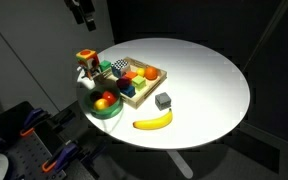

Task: Pick up the block with the letter a on it and put it on the green block, push the block with the letter a on it over onto the table

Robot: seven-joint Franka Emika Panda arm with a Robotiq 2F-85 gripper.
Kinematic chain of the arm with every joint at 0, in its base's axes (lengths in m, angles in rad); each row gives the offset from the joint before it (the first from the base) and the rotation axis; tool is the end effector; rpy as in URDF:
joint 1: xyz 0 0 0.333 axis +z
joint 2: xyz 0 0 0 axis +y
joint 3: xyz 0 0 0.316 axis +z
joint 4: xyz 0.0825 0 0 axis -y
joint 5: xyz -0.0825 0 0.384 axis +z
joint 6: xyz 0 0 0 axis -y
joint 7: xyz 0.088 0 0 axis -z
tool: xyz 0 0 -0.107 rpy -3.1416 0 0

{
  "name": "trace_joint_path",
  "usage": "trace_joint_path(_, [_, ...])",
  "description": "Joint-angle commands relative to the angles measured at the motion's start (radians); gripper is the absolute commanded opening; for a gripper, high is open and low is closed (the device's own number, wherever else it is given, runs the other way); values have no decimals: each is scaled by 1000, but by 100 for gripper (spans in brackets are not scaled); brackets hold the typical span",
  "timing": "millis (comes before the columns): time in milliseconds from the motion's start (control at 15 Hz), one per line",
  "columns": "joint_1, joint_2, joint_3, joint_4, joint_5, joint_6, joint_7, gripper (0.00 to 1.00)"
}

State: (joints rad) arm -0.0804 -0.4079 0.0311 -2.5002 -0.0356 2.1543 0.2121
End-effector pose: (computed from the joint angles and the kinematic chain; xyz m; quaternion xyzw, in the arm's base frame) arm 0.4184 -0.0219 0.4346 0.9918 -0.1220 0.0325 0.0188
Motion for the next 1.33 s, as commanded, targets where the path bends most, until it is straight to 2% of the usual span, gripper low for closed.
trace_joint_path(0, [-2,89,5,96,-41,-58,11,100])
trace_joint_path(267, [9,129,-2,144,-34,-100,5,100])
trace_joint_path(333, [12,107,-7,96,-22,-58,2,100])
trace_joint_path(800, [13,115,-8,97,-22,-60,2,100])
trace_joint_path(1267, [21,258,-8,155,-21,-82,-9,100])
